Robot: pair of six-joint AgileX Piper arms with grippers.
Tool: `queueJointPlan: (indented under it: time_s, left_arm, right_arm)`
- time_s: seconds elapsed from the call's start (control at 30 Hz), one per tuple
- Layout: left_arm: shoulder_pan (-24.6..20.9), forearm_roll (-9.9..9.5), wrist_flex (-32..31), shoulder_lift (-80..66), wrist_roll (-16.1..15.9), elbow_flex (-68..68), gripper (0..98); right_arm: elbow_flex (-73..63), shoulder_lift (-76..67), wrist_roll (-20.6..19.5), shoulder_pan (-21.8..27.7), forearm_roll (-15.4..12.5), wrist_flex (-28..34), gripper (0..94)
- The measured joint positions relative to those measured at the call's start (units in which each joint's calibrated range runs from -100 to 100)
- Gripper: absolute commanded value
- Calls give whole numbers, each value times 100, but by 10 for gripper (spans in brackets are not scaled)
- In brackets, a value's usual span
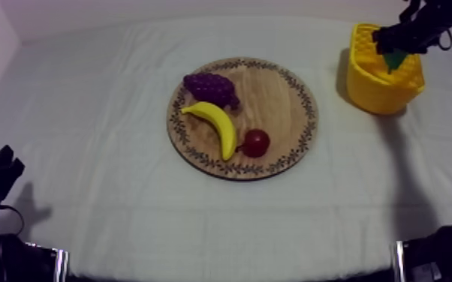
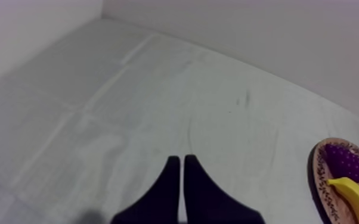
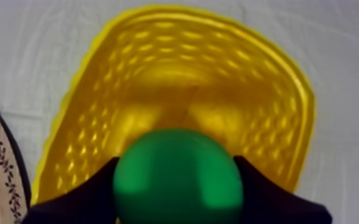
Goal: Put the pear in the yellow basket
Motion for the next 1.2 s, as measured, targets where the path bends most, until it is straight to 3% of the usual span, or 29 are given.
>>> queueJointPlan:
  time_s: [0.2,0.37,0.47,0.53,0.67,0.77,0.97,1.2]
  left_arm:
    - [0,0,0,0,0,0,1]
    - [0,0,0,0,0,0,1]
    - [0,0,0,0,0,0,1]
    - [0,0,0,0,0,0,1]
    - [0,0,0,0,0,0,1]
    - [0,0,0,0,0,0,1]
    - [0,0,0,0,0,0,1]
    - [0,0,0,0,0,0,1]
  right_arm:
    - [-108,552,-131,-5,86,-209,526]
    - [-169,943,-368,-51,254,-338,648]
    - [-182,1069,-491,-61,268,-397,673]
    - [-198,1091,-502,-61,260,-411,621]
    - [-204,1006,-521,-65,265,-427,288]
    - [-100,776,-539,-51,290,-402,164]
    - [473,-144,-607,29,321,-387,73]
    - [1296,-1704,-193,179,-225,-234,59]
